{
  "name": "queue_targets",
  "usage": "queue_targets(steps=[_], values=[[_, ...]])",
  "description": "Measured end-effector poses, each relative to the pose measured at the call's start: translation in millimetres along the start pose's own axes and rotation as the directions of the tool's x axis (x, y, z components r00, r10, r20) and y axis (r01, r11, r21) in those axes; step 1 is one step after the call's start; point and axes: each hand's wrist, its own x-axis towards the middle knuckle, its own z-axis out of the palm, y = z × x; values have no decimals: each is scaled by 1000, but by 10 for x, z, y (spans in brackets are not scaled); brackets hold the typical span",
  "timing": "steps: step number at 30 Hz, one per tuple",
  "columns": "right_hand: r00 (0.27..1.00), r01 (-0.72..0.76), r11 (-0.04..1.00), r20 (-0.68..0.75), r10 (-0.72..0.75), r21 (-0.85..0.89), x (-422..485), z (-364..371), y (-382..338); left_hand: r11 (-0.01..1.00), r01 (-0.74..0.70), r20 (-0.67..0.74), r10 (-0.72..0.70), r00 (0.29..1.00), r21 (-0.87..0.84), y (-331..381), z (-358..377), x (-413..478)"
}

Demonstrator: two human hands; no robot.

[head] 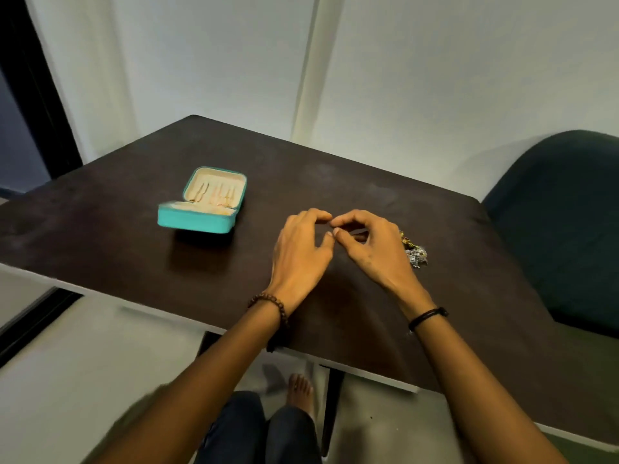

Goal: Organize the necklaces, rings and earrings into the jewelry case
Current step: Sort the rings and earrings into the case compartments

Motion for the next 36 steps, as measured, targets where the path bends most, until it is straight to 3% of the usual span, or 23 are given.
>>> queue_targets(steps=[8,13,21,36], values=[[975,-215,938,-116,189,-273,197,-535,838,999,46,262,-40,964,-17,122,901,488],[921,-375,860,-30,389,-345,277,-581,1200,996,-39,296,14,955,79,174,1295,739],[970,-242,896,-80,229,-372,319,-501,1297,956,-199,370,108,923,217,123,1472,882],[975,-219,956,-74,209,-193,343,-589,1247,982,-143,317,98,943,124,92,1457,872]])
